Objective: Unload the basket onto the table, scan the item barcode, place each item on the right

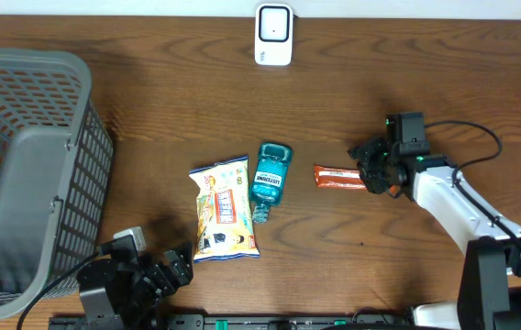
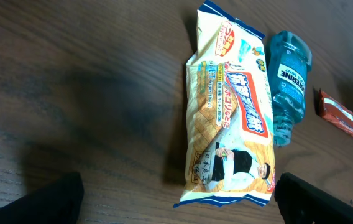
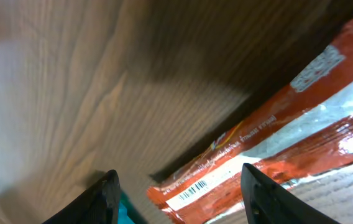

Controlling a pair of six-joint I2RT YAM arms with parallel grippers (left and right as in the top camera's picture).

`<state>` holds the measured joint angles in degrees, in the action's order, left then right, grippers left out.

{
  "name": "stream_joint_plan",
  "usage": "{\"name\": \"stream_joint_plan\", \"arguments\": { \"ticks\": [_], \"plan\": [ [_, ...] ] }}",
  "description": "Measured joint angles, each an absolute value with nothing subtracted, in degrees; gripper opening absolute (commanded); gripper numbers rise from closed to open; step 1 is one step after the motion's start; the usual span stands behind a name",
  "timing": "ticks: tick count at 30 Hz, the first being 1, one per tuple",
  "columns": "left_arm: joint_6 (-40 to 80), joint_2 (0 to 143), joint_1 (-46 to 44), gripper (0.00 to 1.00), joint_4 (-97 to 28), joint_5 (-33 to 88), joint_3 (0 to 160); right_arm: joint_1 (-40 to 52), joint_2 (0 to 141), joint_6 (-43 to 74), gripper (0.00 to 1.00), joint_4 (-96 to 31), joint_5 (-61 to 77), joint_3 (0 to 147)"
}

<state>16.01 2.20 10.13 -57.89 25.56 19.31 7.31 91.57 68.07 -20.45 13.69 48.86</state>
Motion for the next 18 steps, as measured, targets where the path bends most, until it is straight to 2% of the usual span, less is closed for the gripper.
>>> {"name": "stream_joint_plan", "arguments": {
  "ticks": [1,3,6,9,14,15,18],
  "plan": [
    [16.0,2.2,10.1,0.99,-57.9,25.6,19.3,7.3,91.9,67.5,0.62,-21.1,13.9,49.5],
    [16.0,2.2,10.1,0.98,-57.9,25.6,19.3,7.3,92.1,66.3,0.82,-22.6,14.3,50.9],
    [16.0,2.2,10.1,0.98,-57.9,25.6,19.3,7.3,92.2,61.8,0.99,-25.7,16.6,53.5],
    [16.0,2.2,10.1,0.99,-57.9,25.6,19.3,7.3,92.2,57.4,0.99,-29.0,22.7,56.6],
    [16.0,2.2,10.1,0.99,-57.9,25.6,19.3,7.3,92.2,48.7,0.99,-27.7,31.7,59.2],
    [16.0,2.2,10.1,0.98,-57.9,25.6,19.3,7.3,92.2,47.9,0.95,-27.3,31.9,59.2],
    [16.0,2.2,10.1,0.98,-57.9,25.6,19.3,7.2,92.2,46.4,0.73,-22.3,33.8,59.2]
  ]
}}
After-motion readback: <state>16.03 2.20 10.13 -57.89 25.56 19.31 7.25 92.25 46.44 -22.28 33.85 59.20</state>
